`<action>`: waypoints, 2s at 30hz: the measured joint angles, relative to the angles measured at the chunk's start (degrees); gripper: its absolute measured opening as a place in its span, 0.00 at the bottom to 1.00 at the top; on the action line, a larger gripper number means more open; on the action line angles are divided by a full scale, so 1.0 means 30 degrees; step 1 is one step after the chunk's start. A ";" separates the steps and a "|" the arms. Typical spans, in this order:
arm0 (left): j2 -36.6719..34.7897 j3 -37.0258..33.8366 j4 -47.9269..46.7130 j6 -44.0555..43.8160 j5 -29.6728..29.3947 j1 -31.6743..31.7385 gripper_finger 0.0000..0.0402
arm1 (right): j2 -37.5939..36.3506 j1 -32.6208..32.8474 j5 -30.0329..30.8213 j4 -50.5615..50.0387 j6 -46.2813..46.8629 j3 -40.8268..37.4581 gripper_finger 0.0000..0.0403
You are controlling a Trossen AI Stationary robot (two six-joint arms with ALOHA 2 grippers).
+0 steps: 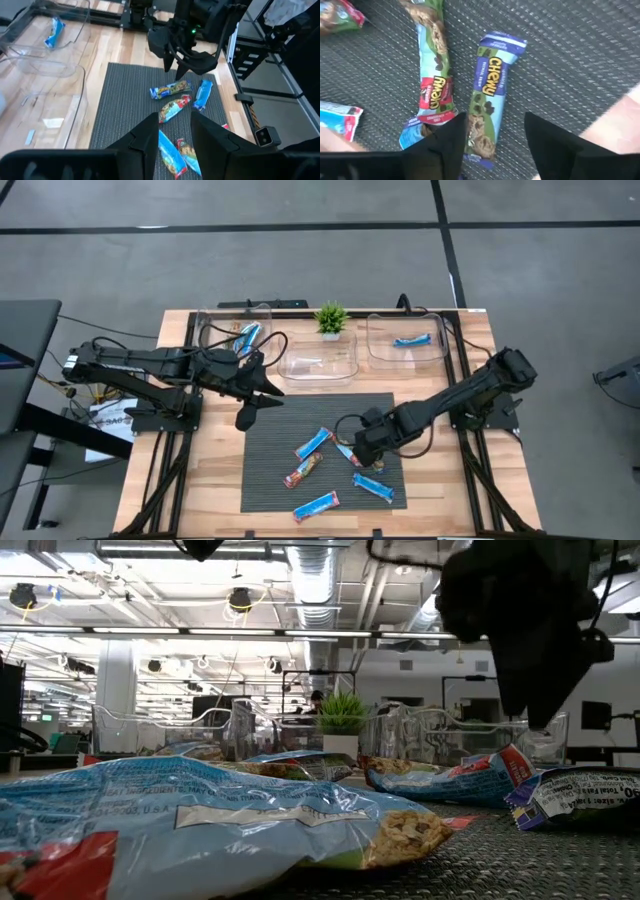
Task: Pick and place Granola Bars by type
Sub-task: Put the green granola bar into the right transparent bin
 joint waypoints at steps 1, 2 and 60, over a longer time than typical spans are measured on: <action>-0.0001 0.0000 -0.0055 0.0000 0.0000 0.0000 0.26 | 0.0239 -0.0041 -0.0145 0.0107 -0.0059 0.0005 0.50; 0.0000 0.0000 -0.0050 0.0000 0.0000 0.0000 0.26 | 0.0456 -0.0130 -0.0290 0.0086 -0.0223 -0.0009 0.53; 0.0030 0.0007 0.1633 0.0910 -0.6540 0.0000 0.26 | -0.4546 -1.0248 1.0182 -0.5869 -0.7740 0.4255 0.10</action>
